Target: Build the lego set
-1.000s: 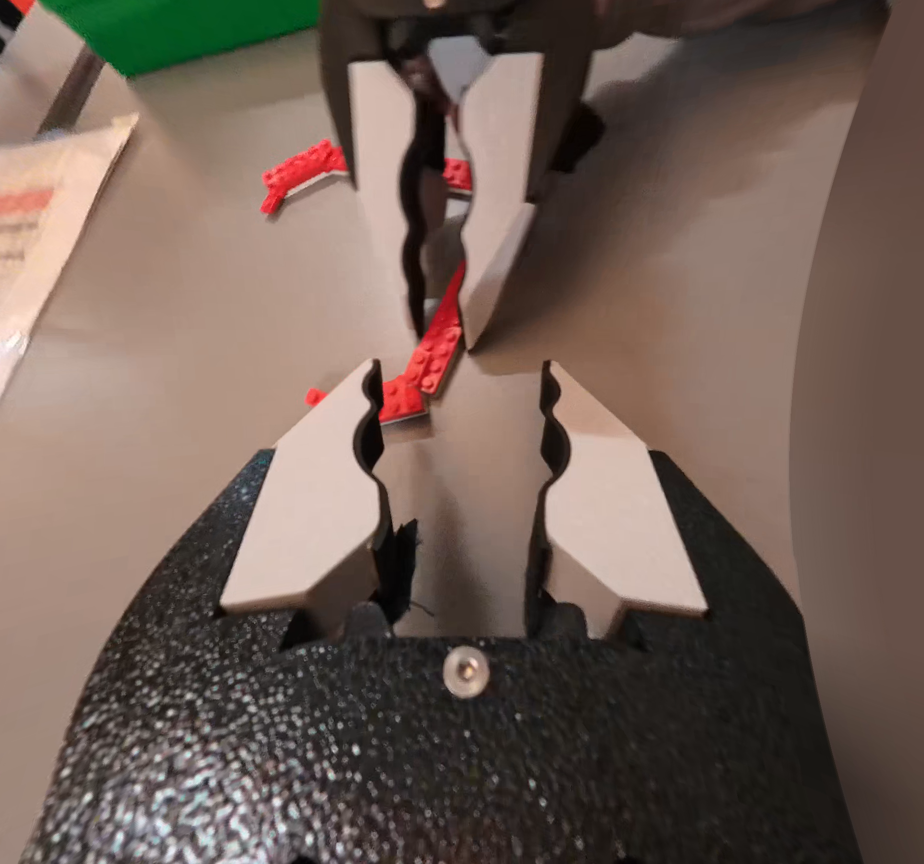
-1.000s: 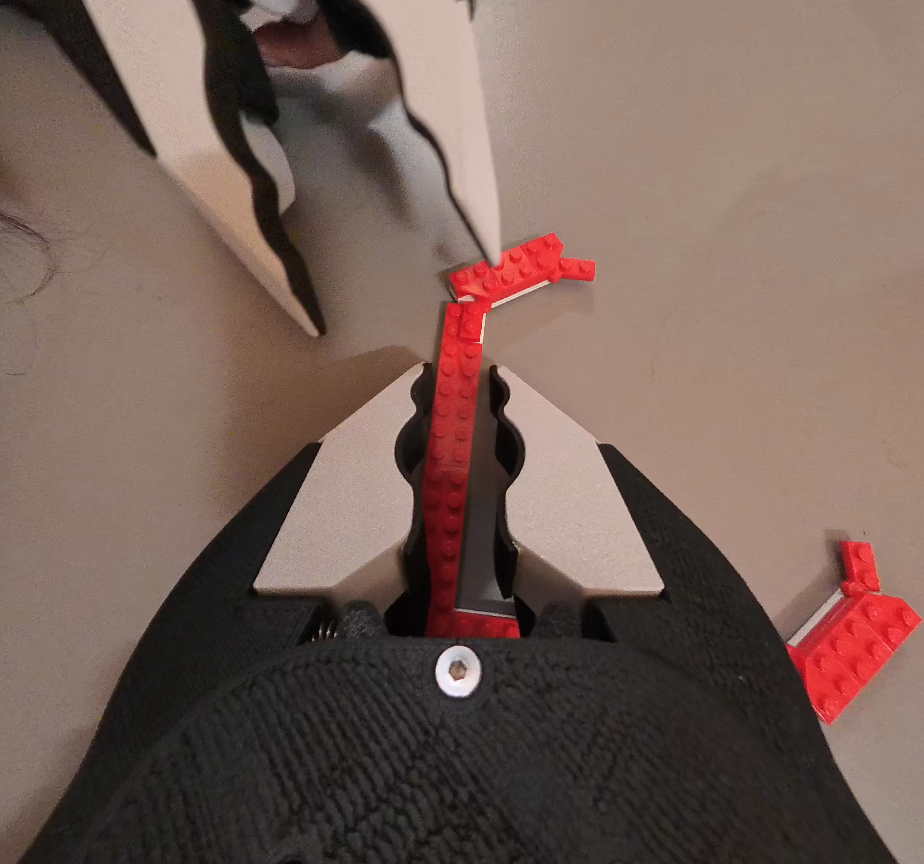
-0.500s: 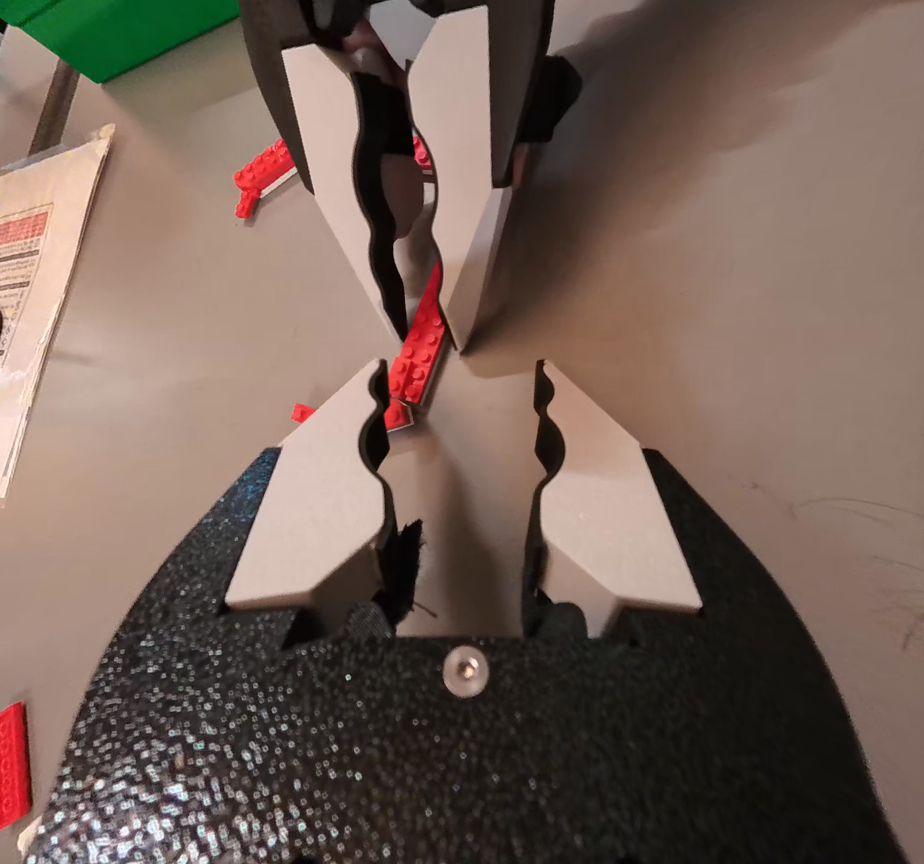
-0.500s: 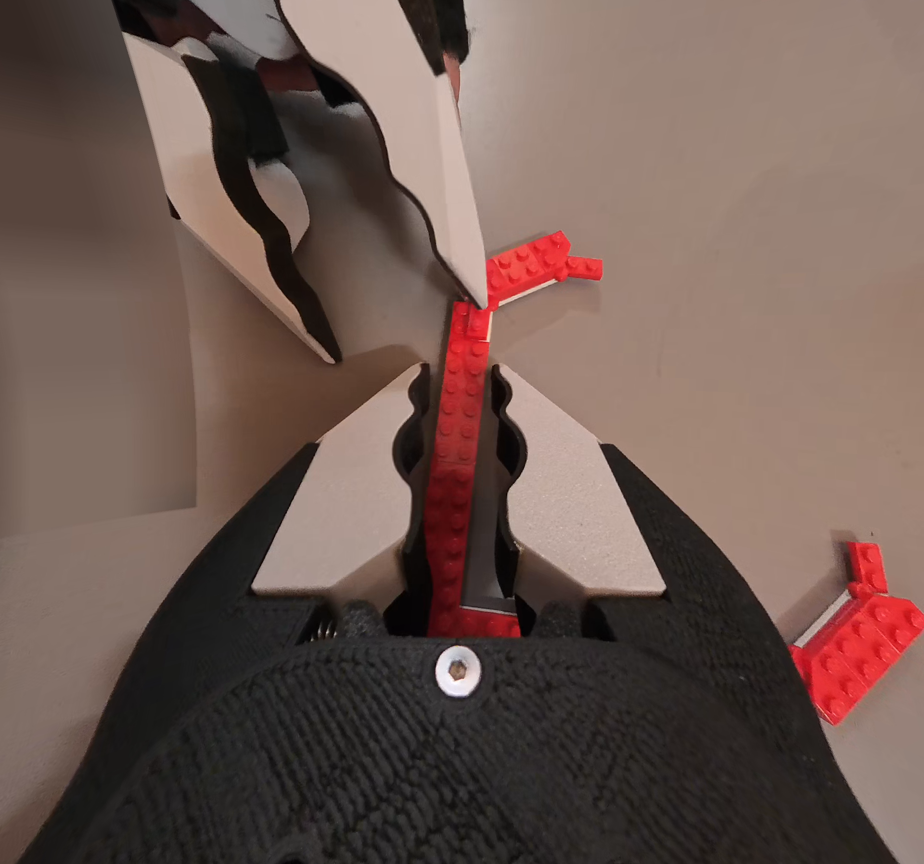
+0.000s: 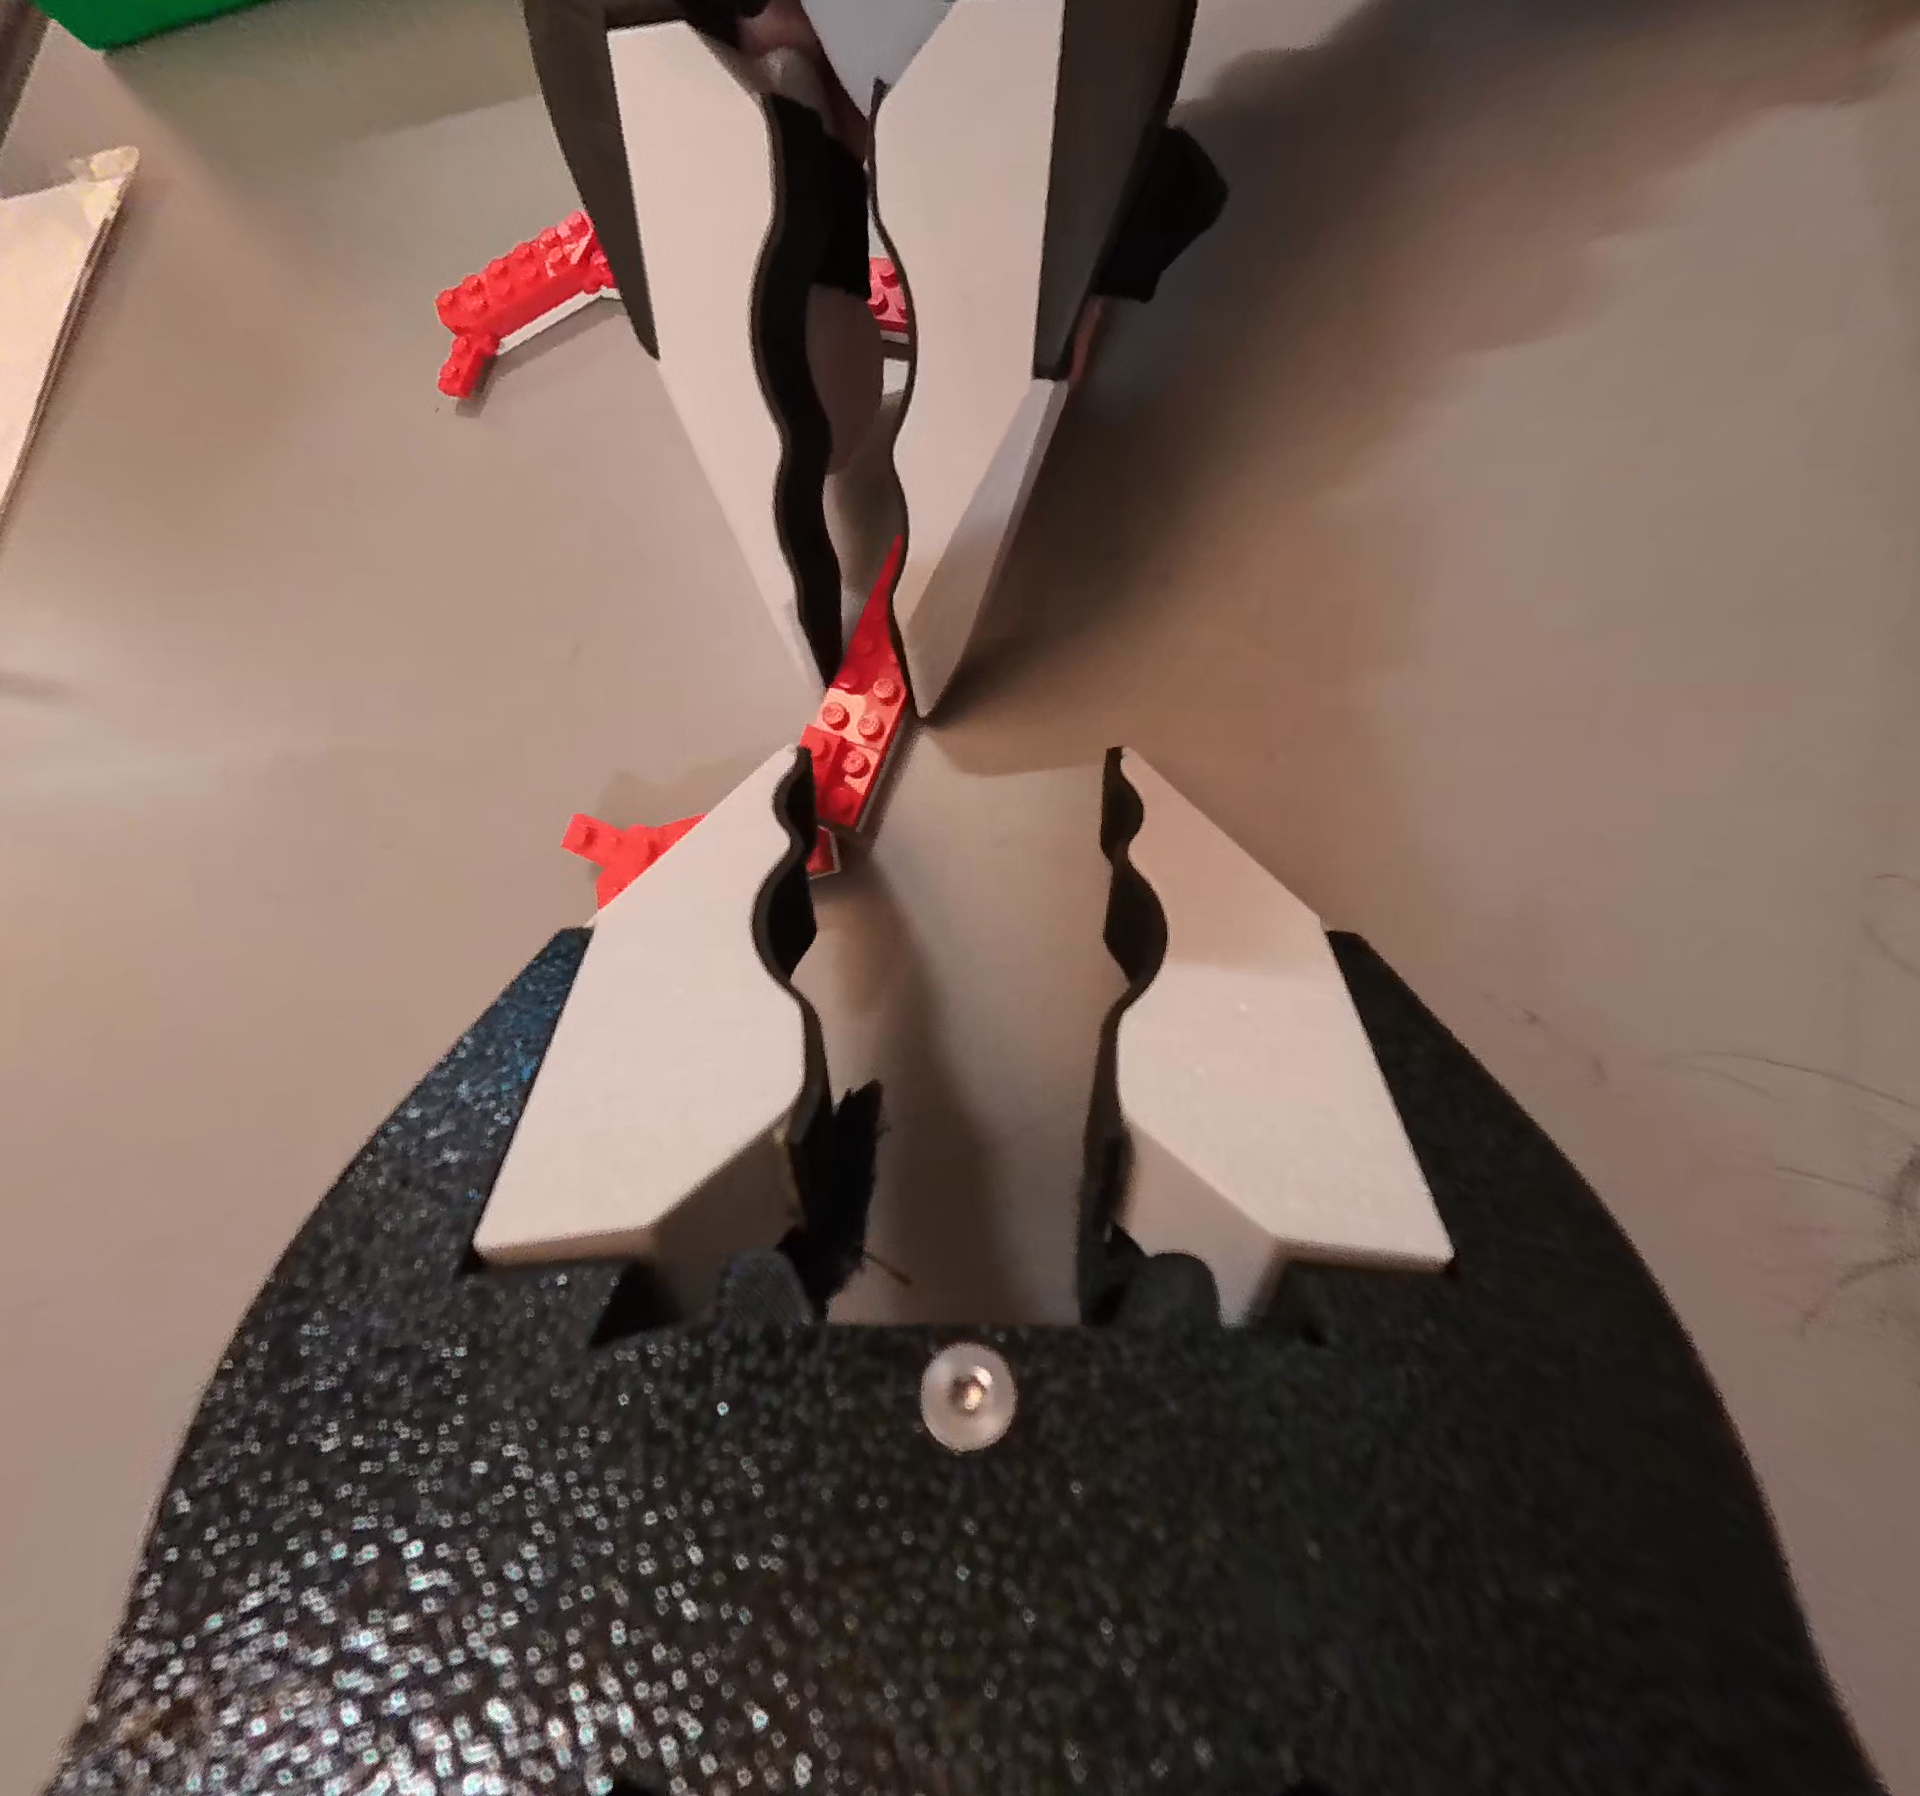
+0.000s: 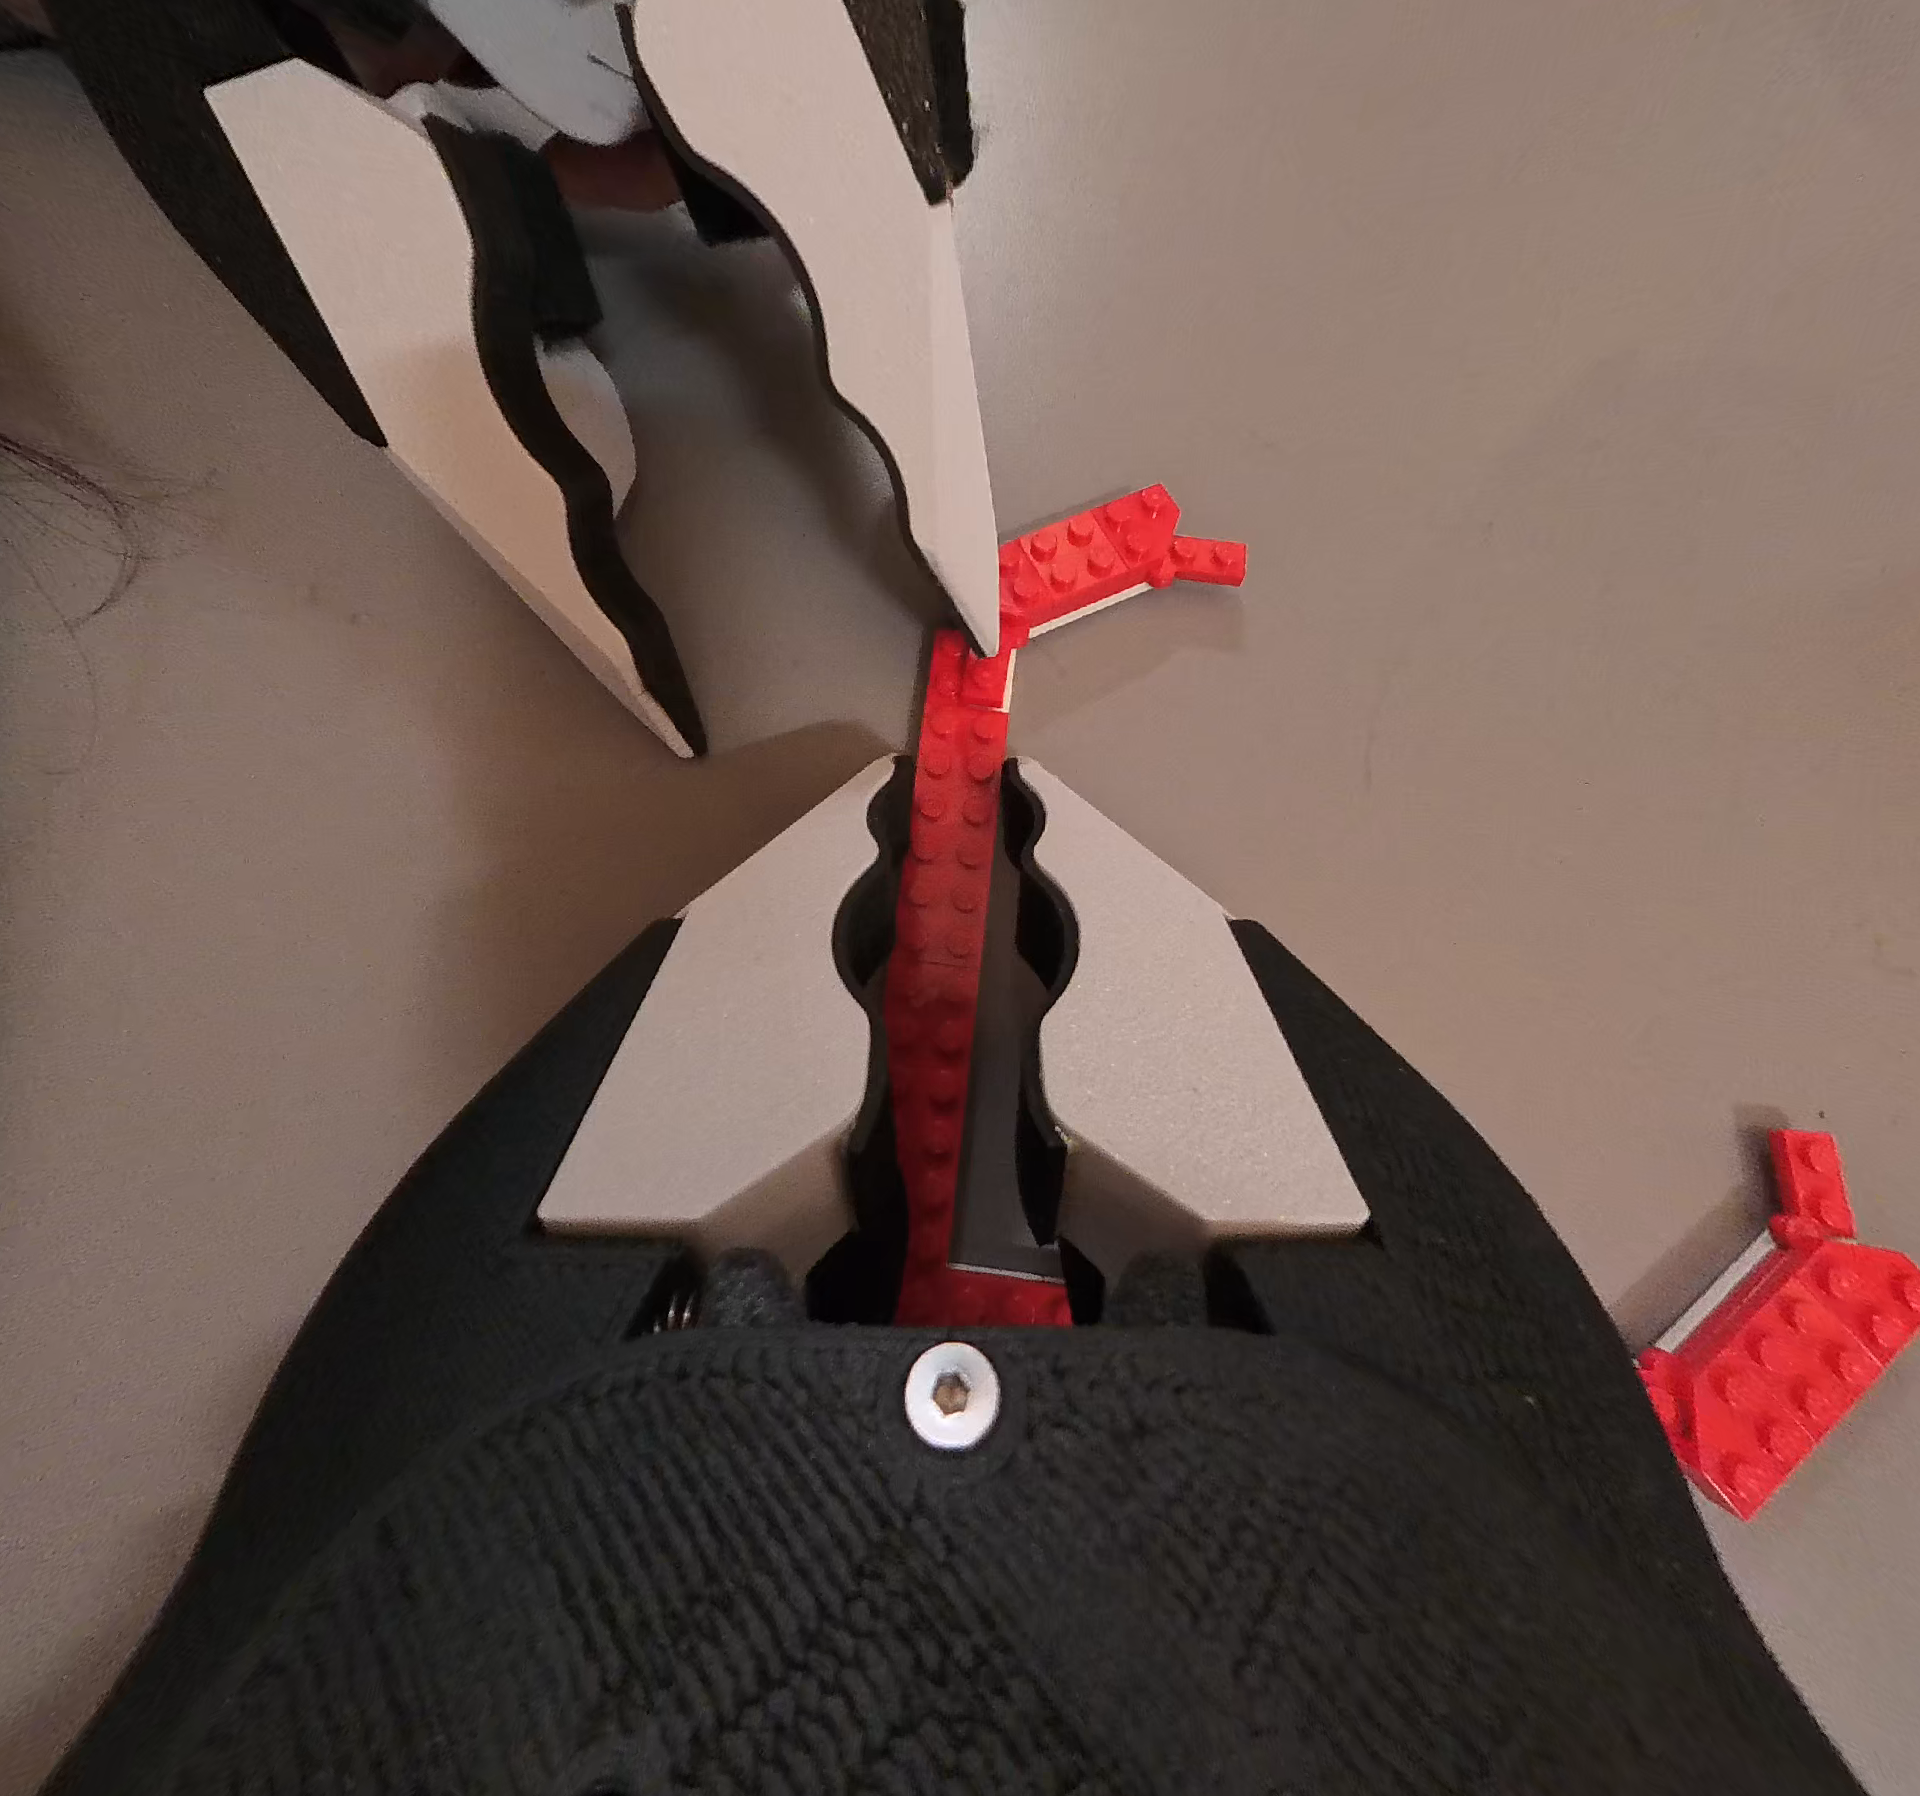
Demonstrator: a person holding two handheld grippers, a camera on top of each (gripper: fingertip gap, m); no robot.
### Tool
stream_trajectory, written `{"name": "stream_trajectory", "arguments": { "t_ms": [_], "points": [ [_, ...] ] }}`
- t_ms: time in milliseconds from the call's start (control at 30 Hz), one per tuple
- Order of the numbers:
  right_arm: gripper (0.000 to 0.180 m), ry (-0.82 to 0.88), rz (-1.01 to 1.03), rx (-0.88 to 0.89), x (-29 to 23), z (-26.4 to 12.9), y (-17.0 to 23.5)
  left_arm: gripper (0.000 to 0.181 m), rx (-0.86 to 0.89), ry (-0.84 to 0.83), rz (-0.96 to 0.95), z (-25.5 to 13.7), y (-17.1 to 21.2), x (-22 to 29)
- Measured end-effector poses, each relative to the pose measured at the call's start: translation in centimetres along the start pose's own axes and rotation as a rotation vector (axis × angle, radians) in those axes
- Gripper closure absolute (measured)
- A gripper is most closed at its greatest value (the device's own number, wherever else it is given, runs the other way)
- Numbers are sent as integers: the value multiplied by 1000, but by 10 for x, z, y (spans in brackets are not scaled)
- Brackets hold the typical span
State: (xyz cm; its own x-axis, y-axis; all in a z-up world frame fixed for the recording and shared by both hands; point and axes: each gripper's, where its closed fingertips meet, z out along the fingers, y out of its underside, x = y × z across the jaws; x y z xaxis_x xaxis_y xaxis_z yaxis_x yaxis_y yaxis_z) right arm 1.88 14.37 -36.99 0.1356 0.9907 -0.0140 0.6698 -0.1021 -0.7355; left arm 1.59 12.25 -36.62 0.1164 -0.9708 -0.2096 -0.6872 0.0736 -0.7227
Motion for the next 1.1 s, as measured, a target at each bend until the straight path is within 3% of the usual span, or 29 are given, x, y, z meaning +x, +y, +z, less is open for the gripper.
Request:
{"name": "stream_trajectory", "arguments": {
  "t_ms": [600, 1100],
  "points": [
    [165, -12, 45, 15, -1, 2, -3, 130, -10, 15, -33, 2, 0, 2],
    [165, 9, 93, 35, 4, 4, -5, 122, -36, -82, 46, -9, 7, -13]
  ]
}}
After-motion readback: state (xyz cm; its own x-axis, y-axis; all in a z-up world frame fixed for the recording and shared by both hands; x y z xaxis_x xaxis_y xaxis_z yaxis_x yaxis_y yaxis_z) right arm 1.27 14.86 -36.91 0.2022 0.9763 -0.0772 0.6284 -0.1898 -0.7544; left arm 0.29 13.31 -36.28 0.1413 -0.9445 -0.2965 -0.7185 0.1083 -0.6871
